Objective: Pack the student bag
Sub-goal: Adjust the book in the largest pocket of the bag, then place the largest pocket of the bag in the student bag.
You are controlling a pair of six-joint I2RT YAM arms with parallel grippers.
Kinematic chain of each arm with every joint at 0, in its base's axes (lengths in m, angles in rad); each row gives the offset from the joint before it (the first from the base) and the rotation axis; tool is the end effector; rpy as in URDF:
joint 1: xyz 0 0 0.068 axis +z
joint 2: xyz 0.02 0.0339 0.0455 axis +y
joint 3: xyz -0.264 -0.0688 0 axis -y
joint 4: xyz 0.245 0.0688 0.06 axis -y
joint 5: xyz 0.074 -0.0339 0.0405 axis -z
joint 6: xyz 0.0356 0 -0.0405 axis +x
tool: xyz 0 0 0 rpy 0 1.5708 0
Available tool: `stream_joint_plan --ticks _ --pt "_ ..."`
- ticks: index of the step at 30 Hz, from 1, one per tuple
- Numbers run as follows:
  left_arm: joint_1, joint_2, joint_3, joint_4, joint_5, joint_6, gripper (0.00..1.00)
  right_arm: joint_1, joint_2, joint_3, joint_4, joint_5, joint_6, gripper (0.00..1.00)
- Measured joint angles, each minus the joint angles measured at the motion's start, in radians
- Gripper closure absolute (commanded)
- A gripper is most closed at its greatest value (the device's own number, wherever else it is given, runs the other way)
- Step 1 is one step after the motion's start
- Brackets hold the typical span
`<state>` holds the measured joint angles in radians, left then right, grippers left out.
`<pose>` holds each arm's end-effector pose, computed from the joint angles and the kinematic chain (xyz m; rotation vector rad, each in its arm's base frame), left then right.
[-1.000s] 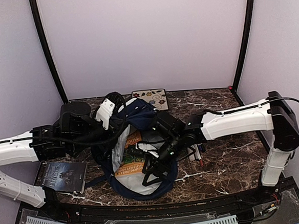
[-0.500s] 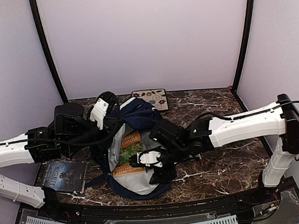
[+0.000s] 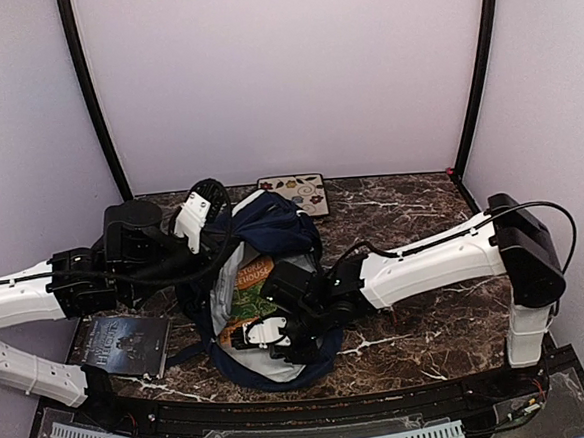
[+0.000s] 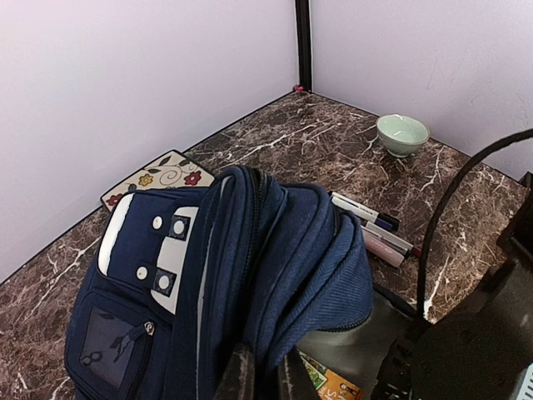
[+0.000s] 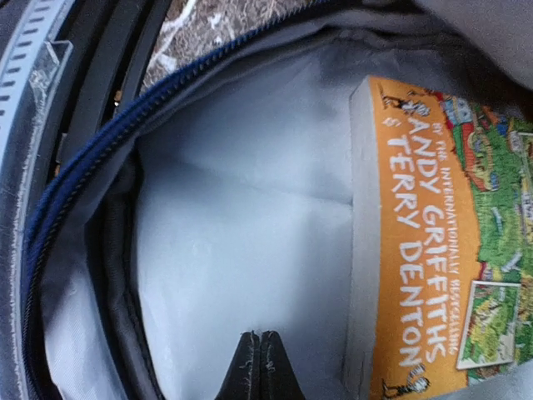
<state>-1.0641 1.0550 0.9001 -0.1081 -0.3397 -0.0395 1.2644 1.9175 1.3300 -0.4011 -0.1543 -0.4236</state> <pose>0.1293 -0.2084 0.3367 0.6866 1.7110 -0.4674 0.1175 0.3896 0.1847 -2.0029 1.6995 0.5064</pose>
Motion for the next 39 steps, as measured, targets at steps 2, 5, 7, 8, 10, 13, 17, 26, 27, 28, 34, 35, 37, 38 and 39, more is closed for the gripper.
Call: stream_joint_plan --ticks 2,5,7,8,10,13,17,26,27,28,34,35,37,38,39 --pt "0.0 -0.01 0.0 -0.009 0.002 0.0 1.0 0.001 0.038 0.002 0.013 0.018 0.002 1.0" --pt "0.0 -0.024 0.0 -0.026 0.005 -0.002 1.0 0.0 0.08 0.01 0.057 0.087 0.022 1.0" --pt "0.001 -0.035 0.0 -0.037 0.007 -0.003 1.0 -0.003 0.084 0.019 0.09 0.138 0.04 1.0" --pt "0.001 -0.041 0.0 -0.042 0.007 -0.003 1.0 -0.009 0.089 0.026 0.105 0.159 0.049 1.0" --pt "0.002 -0.05 0.0 -0.048 0.008 -0.004 1.0 -0.027 0.099 0.037 0.126 0.2 0.066 1.0" --pt "0.002 -0.057 0.0 -0.052 0.011 -0.007 1.0 -0.072 0.121 0.053 0.159 0.247 0.08 1.0" --pt "0.002 -0.057 -0.01 -0.042 0.014 -0.016 1.0 -0.12 0.169 0.091 0.198 0.293 0.084 1.0" --pt "0.002 -0.041 -0.026 -0.004 0.001 -0.027 1.0 -0.132 0.203 0.112 0.253 0.289 0.084 1.0" --pt "0.002 -0.034 -0.027 0.005 -0.004 -0.026 1.0 -0.132 0.186 0.096 0.249 0.269 0.08 0.97" --pt "0.002 -0.023 -0.027 0.015 -0.013 -0.023 1.0 -0.131 0.167 0.078 0.24 0.246 0.075 0.96" --pt "0.057 0.082 -0.013 0.075 0.002 0.016 1.0 -0.123 -0.066 -0.068 0.111 0.046 0.007 0.87" --pt "0.076 0.1 -0.006 0.082 0.014 0.02 1.0 -0.123 -0.092 -0.077 0.093 0.022 0.0 0.87" --pt "0.124 0.143 0.011 0.105 0.052 0.029 1.0 -0.122 -0.144 -0.097 0.059 -0.031 -0.013 0.87" --pt "0.146 0.167 0.021 0.119 0.069 0.033 1.0 -0.122 -0.165 -0.11 0.047 -0.055 -0.017 0.86" --pt "0.159 0.185 0.03 0.127 0.079 0.037 1.0 -0.122 -0.179 -0.123 0.036 -0.074 -0.021 0.84"
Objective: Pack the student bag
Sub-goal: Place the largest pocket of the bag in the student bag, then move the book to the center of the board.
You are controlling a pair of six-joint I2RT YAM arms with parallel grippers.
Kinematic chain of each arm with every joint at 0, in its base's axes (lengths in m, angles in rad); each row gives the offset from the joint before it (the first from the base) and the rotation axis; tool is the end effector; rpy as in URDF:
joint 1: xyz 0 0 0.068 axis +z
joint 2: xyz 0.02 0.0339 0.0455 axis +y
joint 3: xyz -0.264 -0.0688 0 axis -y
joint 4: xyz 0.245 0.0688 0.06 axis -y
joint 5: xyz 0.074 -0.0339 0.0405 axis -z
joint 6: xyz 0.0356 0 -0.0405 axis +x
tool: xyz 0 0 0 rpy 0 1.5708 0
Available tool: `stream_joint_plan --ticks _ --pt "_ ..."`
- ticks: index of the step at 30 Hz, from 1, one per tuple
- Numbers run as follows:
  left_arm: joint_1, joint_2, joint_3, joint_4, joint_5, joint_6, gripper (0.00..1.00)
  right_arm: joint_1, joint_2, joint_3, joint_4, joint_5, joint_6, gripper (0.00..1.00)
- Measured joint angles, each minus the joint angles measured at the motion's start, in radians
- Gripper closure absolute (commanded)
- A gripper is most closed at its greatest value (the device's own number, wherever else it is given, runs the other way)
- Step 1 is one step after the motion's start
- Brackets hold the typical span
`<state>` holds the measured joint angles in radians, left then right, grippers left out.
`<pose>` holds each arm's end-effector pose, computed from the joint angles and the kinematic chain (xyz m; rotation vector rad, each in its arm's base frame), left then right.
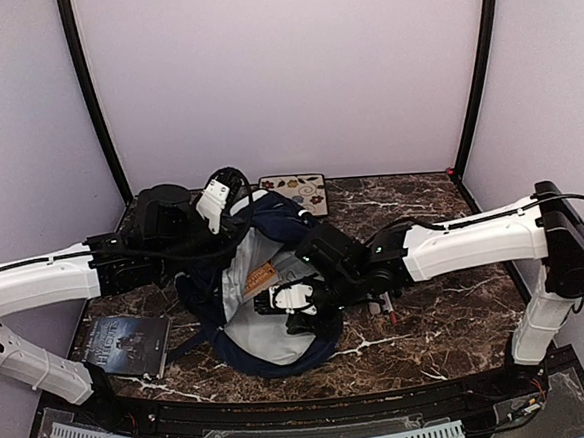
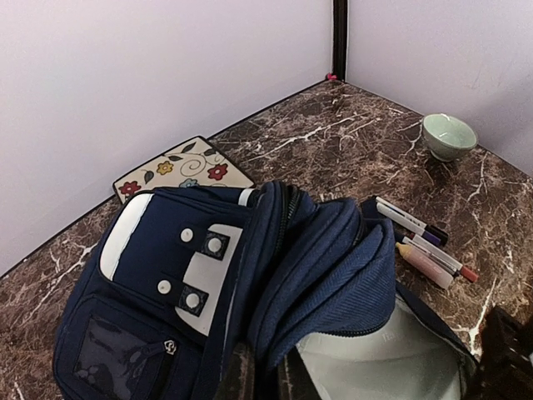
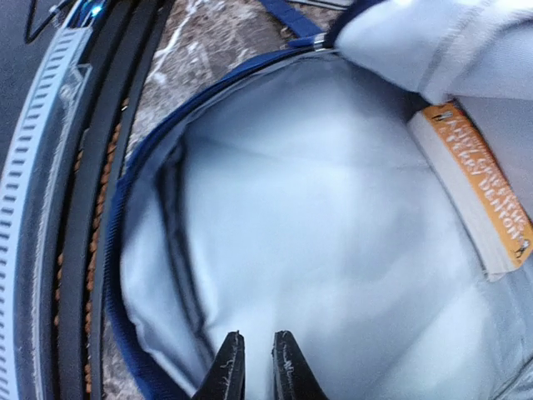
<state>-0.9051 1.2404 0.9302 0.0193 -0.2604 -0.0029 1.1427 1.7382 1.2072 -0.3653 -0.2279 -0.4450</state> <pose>0.1862 -0.2223 0.3145 0.6480 1.7537 -0.3886 0.1477 0.3431 0.2166 -1.8705 1.6972 0.5739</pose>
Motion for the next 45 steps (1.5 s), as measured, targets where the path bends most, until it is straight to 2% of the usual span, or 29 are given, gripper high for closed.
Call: stream_joint_plan --ticks 7,8,10,12,17,21,26,31,35,40,45 --pt "0.051 0.175 0.068 0.062 0.137 0.014 1.0 -0.001 -0.032 -0.035 -0.156 -0.229 -0.036 0.81" --pt "0.051 0.185 0.071 0.063 0.155 0.012 0.97 -0.001 -0.032 -0.034 -0.177 -0.264 -0.04 0.81" --pt "0.051 0.195 0.072 0.055 0.2 -0.002 0.71 -0.001 -0.032 -0.024 -0.222 -0.322 -0.046 0.78" --pt "0.051 0.192 0.08 0.027 0.244 -0.024 0.53 -0.002 -0.032 -0.005 -0.257 -0.357 -0.048 0.75" --pt "0.056 0.096 0.081 -0.115 0.274 -0.144 0.31 -0.01 -0.034 0.111 -0.334 -0.401 -0.067 0.66" --pt "0.071 -0.129 0.063 -0.292 0.135 -0.272 0.2 -0.018 -0.035 0.235 -0.338 -0.39 -0.04 0.63" --pt "0.159 -0.347 0.058 -0.523 -0.061 -0.407 0.15 -0.019 0.021 0.406 -0.301 -0.422 0.048 0.58" --pt "0.292 -0.421 0.002 -0.742 -0.174 -0.55 0.1 -0.011 0.161 0.524 -0.153 -0.464 0.253 0.55" --pt "0.409 -0.461 -0.072 -0.872 -0.212 -0.645 0.08 0.012 0.358 0.674 -0.121 -0.437 0.387 0.51" --pt "0.563 -0.47 -0.101 -0.882 -0.17 -0.653 0.07 0.044 0.612 0.863 -0.132 -0.414 0.522 0.48" --pt "0.777 -0.351 -0.132 -0.817 -0.066 -0.622 0.07 0.054 0.767 0.932 -0.143 -0.42 0.613 0.47"
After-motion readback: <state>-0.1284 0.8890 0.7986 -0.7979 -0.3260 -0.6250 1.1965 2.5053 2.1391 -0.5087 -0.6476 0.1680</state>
